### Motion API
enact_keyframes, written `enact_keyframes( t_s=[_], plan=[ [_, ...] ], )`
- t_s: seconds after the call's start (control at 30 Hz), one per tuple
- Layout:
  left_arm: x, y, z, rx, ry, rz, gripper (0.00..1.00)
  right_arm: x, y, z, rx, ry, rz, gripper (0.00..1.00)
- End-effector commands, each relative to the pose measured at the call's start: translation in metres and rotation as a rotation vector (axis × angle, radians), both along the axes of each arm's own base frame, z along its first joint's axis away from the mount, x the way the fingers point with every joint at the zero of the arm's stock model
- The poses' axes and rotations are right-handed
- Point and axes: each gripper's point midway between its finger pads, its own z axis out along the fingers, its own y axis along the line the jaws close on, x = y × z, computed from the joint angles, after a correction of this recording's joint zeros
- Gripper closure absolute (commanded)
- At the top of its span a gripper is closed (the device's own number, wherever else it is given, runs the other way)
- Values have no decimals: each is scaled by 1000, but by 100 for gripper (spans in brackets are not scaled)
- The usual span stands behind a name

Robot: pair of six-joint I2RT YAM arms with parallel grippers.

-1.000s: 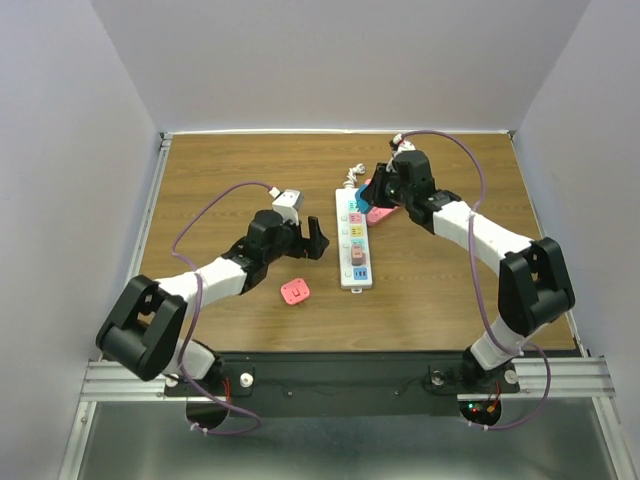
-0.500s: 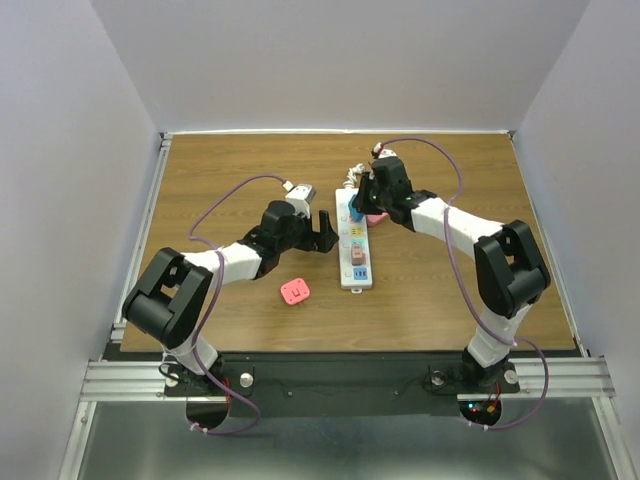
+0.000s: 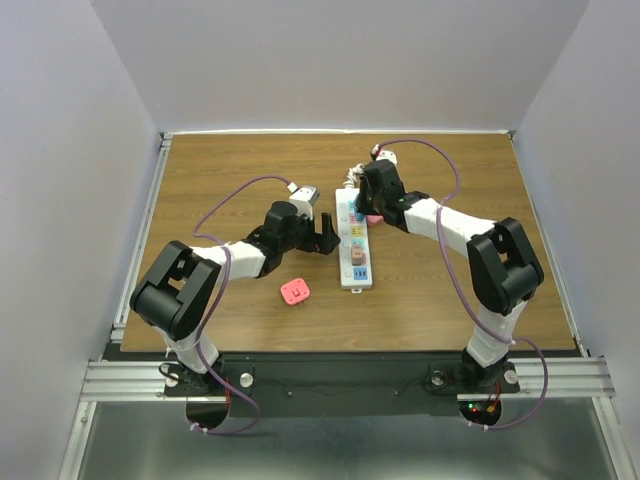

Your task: Insert the plug

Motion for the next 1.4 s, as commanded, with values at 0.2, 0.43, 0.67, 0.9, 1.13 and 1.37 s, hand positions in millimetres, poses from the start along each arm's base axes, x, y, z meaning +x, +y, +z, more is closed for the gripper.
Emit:
enact_keyframes(
  t_s=[0.2,0.43,0.67,0.9,1.13,1.37],
  plan=[
    [10,-11,22,-38,-79,-32,2,19,7,11,20,-51,-50,99],
    [9,-10,21,-36,-80,-37,2,16,13,9,15,-49,-44,100],
    [8,-10,22,-36,-84,-36,2,7,15,3,-3,-34,-46,100],
    [7,-9,21,-31,-82,-38,2,2,15,2,-51,-35,-65,100],
    [7,-8,20,-25,-82,-35,2,3,13,-2,-75,-31,-72,100],
    [7,-8,20,-24,-83,-36,2,1,17,-12,-103,-20,-64,100]
  ],
)
